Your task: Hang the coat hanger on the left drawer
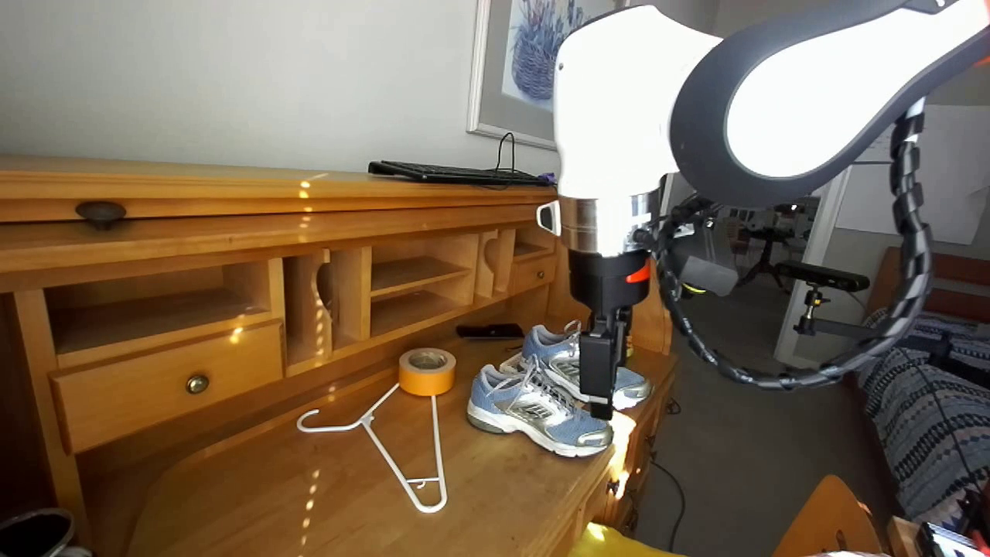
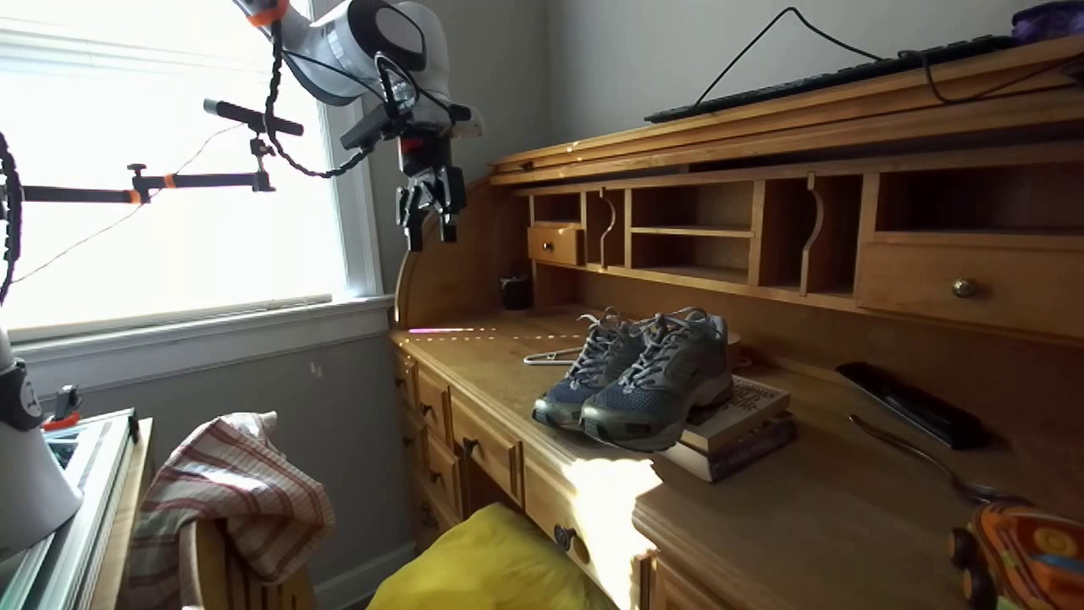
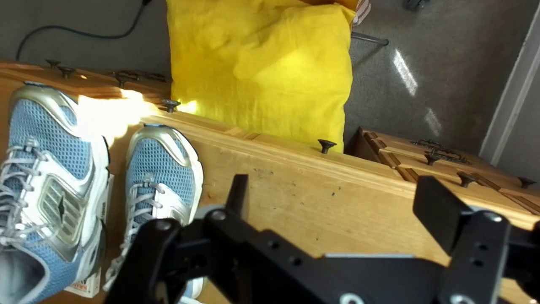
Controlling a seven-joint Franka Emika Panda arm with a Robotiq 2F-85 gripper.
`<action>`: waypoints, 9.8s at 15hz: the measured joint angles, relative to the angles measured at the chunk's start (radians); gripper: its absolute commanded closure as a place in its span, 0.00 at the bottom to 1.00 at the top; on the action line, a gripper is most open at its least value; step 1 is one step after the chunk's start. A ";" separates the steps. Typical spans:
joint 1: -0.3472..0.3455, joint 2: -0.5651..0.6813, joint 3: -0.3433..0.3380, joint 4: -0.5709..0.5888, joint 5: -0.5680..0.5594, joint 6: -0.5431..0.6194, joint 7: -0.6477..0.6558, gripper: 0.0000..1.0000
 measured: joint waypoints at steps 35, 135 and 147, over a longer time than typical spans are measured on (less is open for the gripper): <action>0.051 0.411 -0.106 0.324 -0.076 0.317 0.003 0.00; 0.165 0.682 -0.304 0.481 -0.077 0.619 0.124 0.00; 0.220 0.797 -0.393 0.593 -0.049 0.745 0.232 0.00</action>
